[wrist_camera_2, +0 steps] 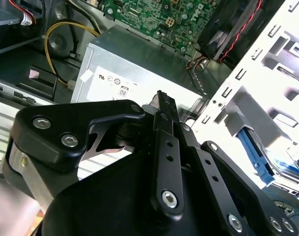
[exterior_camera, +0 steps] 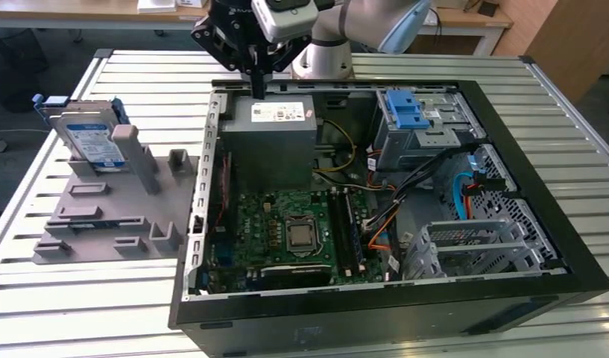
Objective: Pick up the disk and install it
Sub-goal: 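Reach for the disk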
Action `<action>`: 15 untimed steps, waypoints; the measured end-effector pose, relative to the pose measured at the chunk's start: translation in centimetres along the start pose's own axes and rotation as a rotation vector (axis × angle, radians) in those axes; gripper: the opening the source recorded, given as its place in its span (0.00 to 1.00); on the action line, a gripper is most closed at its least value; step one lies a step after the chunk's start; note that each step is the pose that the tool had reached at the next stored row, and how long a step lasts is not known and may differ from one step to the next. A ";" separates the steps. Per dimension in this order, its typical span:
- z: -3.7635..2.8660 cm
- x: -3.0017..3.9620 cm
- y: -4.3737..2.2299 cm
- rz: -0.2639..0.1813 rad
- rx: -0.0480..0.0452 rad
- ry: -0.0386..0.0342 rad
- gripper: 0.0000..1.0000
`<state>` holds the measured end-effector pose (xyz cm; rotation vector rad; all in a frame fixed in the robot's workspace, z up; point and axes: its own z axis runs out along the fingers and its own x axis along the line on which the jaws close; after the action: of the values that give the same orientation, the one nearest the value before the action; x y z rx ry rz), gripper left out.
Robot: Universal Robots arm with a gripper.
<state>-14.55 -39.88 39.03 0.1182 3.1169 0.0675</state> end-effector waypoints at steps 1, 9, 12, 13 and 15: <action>0.00 0.06 0.00 0.000 0.0001 0.0001 0.11; 0.05 0.37 -0.01 0.000 0.0001 0.0003 0.11; 0.06 0.55 0.00 0.000 0.0001 0.0002 0.11; 0.07 0.59 0.01 0.000 0.0001 0.0003 0.11; 0.07 0.63 0.01 0.000 0.0001 0.0003 0.11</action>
<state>-15.18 -39.82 38.94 0.1182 3.1172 0.0675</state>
